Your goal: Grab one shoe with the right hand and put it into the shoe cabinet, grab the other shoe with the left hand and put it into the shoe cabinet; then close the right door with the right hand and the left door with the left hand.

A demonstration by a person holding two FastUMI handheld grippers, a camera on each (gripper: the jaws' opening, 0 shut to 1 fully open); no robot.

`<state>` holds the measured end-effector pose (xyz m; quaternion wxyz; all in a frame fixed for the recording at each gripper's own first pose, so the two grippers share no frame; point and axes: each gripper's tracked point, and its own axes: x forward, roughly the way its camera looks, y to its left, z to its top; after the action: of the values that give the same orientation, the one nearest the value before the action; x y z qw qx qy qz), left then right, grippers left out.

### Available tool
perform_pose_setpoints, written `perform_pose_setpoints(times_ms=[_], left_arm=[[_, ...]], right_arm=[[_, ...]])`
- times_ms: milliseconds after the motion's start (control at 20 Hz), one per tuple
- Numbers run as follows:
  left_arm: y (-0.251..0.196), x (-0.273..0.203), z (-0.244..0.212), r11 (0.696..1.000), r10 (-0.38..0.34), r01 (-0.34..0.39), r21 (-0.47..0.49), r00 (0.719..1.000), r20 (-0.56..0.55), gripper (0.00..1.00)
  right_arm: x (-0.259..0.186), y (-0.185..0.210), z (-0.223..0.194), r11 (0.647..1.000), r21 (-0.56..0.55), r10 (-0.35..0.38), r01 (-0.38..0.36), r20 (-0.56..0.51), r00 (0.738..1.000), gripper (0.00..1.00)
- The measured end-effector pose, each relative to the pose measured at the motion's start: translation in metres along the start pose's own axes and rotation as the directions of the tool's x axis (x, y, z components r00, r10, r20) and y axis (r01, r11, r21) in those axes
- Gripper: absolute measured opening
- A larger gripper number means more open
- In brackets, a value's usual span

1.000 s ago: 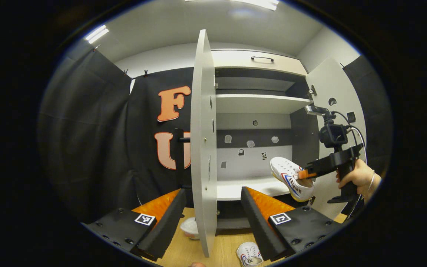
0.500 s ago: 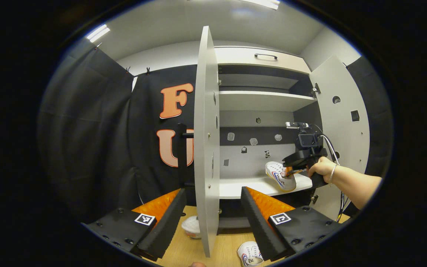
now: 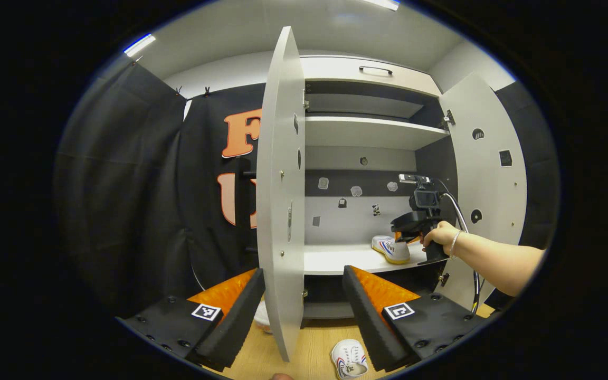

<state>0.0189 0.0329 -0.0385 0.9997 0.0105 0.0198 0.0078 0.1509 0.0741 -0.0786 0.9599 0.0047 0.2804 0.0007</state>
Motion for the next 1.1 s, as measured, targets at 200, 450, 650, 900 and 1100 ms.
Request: perform_pose_setpoints(times_ms=[200, 450, 650, 900, 1100], left_arm=[[-0.007, 0.001, -0.009, 1.000, -0.006, 0.006, -0.004, 1.000, -0.013, 0.94], [-0.025, 0.001, -0.035, 0.999, -0.037, 0.036, -0.028, 0.997, -0.069, 0.94], [-0.053, -0.002, -0.077, 0.992, -0.102, 0.089, -0.084, 0.981, -0.163, 0.96], [-0.079, -0.004, -0.137, 0.987, -0.150, 0.128, -0.099, 0.954, -0.259, 0.96], [-0.085, -0.001, -0.212, 0.989, -0.133, 0.095, -0.115, 0.911, -0.391, 0.97]], right_arm=[[-0.053, 0.002, 0.009, 0.998, -0.068, 0.022, -0.013, 0.123, 0.992, 0.50], [-0.128, 0.000, -0.009, 0.992, -0.124, 0.064, -0.035, 0.241, 0.968, 0.82], [-0.182, -0.007, -0.027, 0.993, -0.099, 0.093, -0.068, 0.280, 0.956, 0.92], [-0.235, -0.016, -0.044, 0.988, -0.131, 0.122, -0.083, 0.333, 0.935, 0.93], [-0.259, -0.025, -0.056, 0.985, -0.123, 0.153, -0.118, 0.333, 0.930, 0.93]])
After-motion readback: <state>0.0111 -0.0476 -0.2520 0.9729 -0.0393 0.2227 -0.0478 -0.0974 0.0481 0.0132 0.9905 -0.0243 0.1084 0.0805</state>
